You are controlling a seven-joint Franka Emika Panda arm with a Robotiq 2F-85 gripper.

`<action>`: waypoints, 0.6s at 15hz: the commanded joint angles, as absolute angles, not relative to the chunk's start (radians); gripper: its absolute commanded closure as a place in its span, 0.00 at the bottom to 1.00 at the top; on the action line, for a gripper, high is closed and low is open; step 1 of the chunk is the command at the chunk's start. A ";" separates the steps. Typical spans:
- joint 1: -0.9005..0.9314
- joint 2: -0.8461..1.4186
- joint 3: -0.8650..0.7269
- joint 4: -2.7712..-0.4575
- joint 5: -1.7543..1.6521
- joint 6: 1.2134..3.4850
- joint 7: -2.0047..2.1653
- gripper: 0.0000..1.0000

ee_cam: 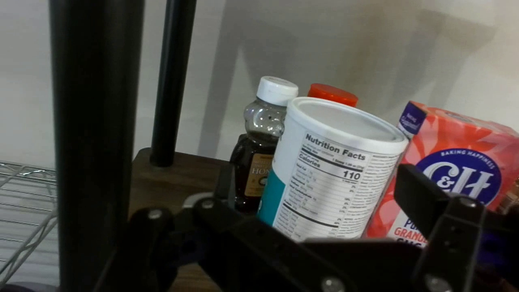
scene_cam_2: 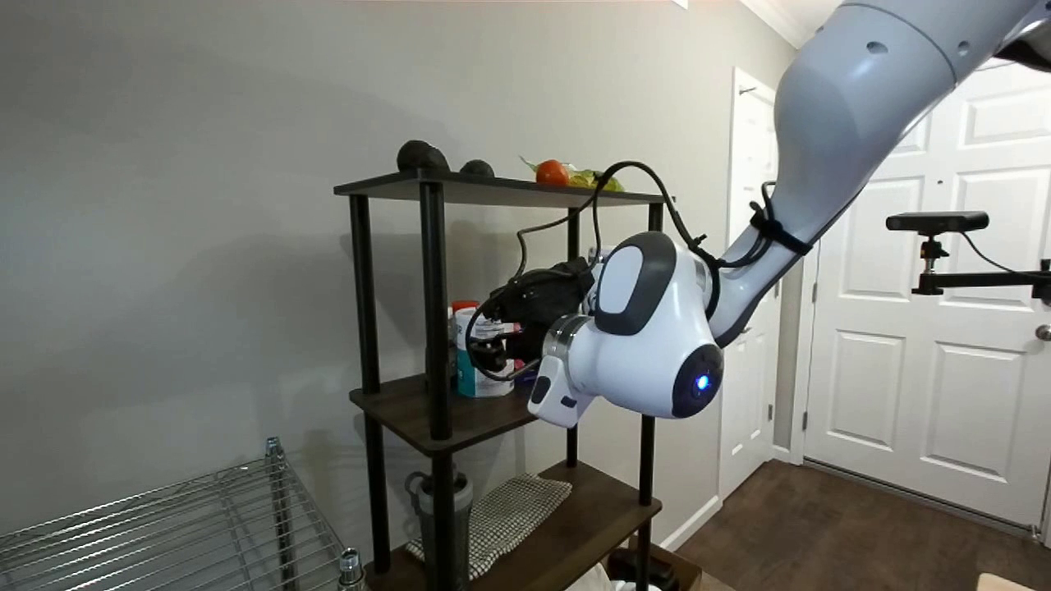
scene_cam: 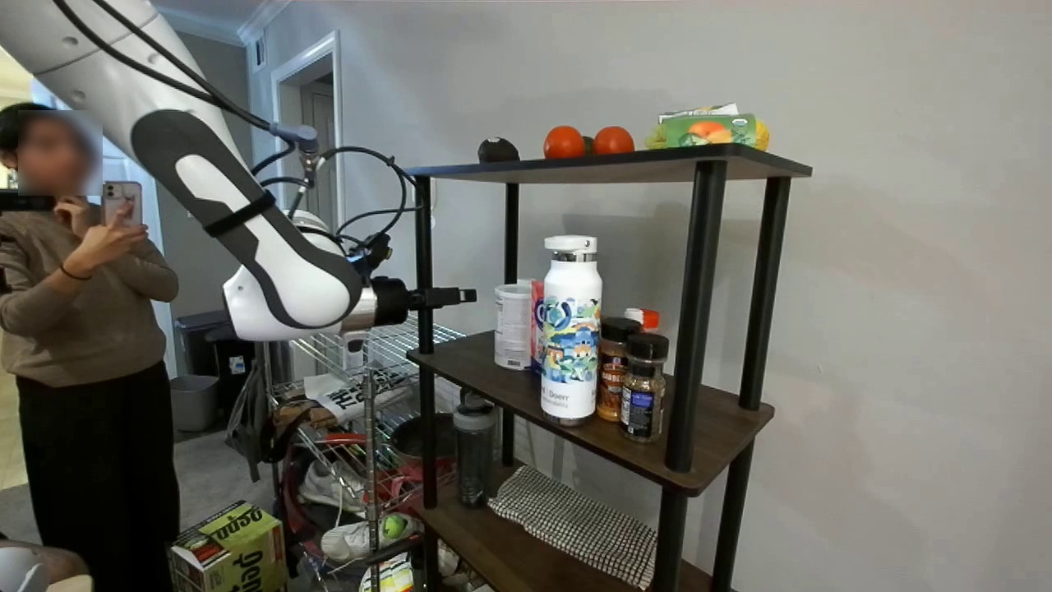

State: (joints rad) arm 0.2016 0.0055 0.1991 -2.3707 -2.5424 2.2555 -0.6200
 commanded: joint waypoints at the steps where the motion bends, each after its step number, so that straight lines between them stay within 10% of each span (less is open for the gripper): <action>1: 0.199 0.027 0.196 -2.346 -2.629 2.283 -0.548 0.00; 9: 0.216 0.064 0.207 -2.303 -2.597 2.267 -0.536 0.00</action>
